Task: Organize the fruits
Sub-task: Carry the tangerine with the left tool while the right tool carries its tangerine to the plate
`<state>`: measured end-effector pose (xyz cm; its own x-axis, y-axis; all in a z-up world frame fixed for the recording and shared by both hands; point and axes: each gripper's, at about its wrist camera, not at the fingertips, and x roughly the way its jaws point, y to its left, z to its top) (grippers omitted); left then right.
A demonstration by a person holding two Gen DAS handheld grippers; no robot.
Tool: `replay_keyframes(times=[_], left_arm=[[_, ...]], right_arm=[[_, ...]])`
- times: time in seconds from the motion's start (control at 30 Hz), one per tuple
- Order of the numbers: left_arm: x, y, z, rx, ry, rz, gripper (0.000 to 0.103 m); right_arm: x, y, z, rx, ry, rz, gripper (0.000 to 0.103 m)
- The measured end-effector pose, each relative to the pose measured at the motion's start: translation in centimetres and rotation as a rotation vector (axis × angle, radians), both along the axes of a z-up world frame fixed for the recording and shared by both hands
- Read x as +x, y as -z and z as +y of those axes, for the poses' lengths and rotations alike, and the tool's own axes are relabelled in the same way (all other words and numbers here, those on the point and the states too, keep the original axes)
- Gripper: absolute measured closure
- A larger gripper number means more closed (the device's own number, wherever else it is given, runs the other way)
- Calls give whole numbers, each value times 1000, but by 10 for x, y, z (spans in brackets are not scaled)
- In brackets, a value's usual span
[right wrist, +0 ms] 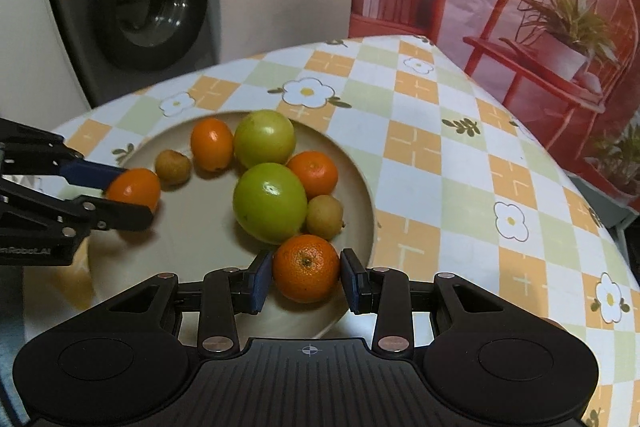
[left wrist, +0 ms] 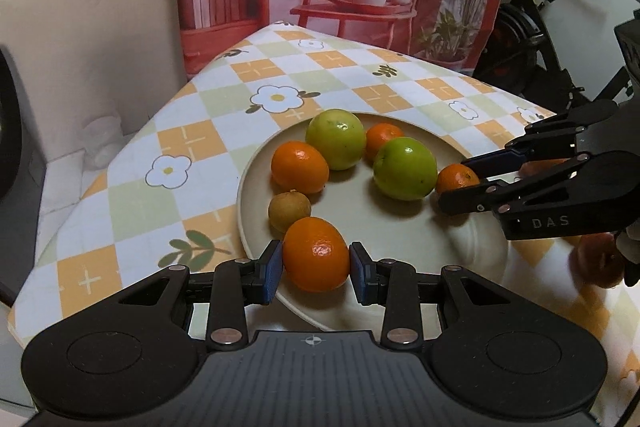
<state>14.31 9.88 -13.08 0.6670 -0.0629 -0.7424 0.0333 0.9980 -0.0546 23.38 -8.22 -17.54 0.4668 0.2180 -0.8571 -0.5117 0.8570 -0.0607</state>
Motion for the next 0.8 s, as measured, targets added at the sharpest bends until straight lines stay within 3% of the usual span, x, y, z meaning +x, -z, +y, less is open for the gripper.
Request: replay_keyframes(times=[0.6, 0.8], left_arm=[[14, 7, 4, -12, -40, -18, 65], [20, 8, -6, -7, -9, -25, 65]], right_arm=[[5, 5, 0, -22, 15, -21, 71], [6, 4, -9, -36, 53, -30, 71]])
